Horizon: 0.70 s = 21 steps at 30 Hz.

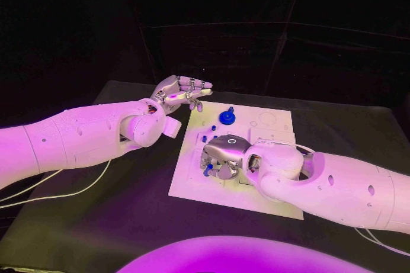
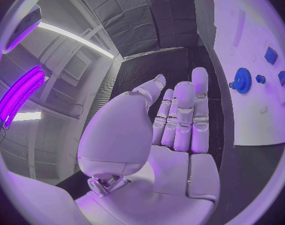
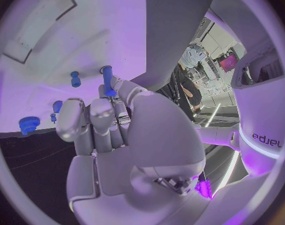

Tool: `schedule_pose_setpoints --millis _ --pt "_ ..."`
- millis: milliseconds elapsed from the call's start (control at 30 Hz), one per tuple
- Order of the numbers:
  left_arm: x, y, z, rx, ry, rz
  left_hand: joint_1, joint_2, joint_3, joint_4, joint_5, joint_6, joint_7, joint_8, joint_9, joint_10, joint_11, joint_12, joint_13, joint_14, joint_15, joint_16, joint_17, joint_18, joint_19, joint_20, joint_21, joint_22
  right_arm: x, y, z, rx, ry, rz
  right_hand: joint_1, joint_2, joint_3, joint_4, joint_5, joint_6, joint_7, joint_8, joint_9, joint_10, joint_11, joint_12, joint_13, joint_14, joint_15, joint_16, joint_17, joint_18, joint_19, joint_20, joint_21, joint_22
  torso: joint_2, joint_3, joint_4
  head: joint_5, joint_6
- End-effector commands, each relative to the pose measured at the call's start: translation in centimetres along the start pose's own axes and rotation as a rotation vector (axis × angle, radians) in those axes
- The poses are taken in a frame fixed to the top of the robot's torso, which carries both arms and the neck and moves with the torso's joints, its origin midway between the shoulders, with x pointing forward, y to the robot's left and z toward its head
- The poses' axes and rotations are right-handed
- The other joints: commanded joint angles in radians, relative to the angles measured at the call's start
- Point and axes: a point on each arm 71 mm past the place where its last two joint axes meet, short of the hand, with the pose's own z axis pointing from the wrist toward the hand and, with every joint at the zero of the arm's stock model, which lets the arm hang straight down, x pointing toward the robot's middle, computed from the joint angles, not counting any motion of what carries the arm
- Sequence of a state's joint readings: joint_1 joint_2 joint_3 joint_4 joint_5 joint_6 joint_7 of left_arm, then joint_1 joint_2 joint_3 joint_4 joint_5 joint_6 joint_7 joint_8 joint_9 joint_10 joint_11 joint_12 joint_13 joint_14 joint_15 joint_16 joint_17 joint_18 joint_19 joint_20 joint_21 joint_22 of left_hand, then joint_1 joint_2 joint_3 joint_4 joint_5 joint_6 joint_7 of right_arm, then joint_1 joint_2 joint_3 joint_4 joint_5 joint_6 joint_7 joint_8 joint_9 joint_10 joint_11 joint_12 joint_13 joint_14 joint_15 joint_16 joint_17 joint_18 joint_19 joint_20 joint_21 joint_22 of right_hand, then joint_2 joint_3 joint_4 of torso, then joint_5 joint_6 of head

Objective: Assemble the parts on the task board

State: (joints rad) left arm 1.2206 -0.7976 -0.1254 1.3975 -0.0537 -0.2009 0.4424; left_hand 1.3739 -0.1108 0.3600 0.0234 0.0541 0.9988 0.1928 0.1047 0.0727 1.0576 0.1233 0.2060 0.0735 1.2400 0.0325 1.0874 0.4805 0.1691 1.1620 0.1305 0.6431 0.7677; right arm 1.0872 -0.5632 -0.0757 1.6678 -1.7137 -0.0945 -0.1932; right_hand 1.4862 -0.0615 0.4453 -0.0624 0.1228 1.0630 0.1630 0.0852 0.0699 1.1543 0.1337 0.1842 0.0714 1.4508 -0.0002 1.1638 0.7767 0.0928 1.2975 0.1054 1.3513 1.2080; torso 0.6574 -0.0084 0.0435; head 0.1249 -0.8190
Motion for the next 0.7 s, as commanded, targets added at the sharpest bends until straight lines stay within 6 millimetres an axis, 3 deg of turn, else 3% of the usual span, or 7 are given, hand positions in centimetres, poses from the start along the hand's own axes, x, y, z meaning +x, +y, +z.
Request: schedule_pose_setpoints --millis 33,700 --pt "0.09 -0.20 0.06 0.013 0.007 -0.005 0.003 0.004 -0.007 -0.001 0.003 0.000 0.002 0.003 0.000 -0.005 -0.001 0.003 -0.001 -0.004 0.001 -0.006 -0.001 0.014 -0.004 0.003 -0.007 -0.002 0.00 0.09 0.04 -0.007 0.002 -0.025 0.004 0.006 0.007 0.000 0.003 0.008 0.001 -0.003 -0.002 0.058 -0.051 0.003 0.001 0.005 -0.002 0.005 0.000 -0.006 0.004 0.000 0.006 0.001 0.000 0.0000 -0.0002 0.001 0.000" --pt "0.15 -0.19 0.04 0.011 0.010 -0.007 0.003 0.004 -0.007 -0.001 0.003 0.000 0.002 0.003 0.000 -0.005 -0.001 0.003 -0.001 -0.004 0.001 -0.006 -0.001 0.014 -0.004 0.003 -0.007 -0.002 0.32 0.46 0.58 0.001 0.045 -0.065 -0.006 0.002 0.009 -0.002 0.004 0.008 0.001 -0.004 -0.002 0.059 -0.051 0.000 0.002 0.004 -0.002 0.004 -0.003 -0.005 0.003 0.000 0.007 0.001 0.000 -0.0002 -0.0002 0.000 -0.001"
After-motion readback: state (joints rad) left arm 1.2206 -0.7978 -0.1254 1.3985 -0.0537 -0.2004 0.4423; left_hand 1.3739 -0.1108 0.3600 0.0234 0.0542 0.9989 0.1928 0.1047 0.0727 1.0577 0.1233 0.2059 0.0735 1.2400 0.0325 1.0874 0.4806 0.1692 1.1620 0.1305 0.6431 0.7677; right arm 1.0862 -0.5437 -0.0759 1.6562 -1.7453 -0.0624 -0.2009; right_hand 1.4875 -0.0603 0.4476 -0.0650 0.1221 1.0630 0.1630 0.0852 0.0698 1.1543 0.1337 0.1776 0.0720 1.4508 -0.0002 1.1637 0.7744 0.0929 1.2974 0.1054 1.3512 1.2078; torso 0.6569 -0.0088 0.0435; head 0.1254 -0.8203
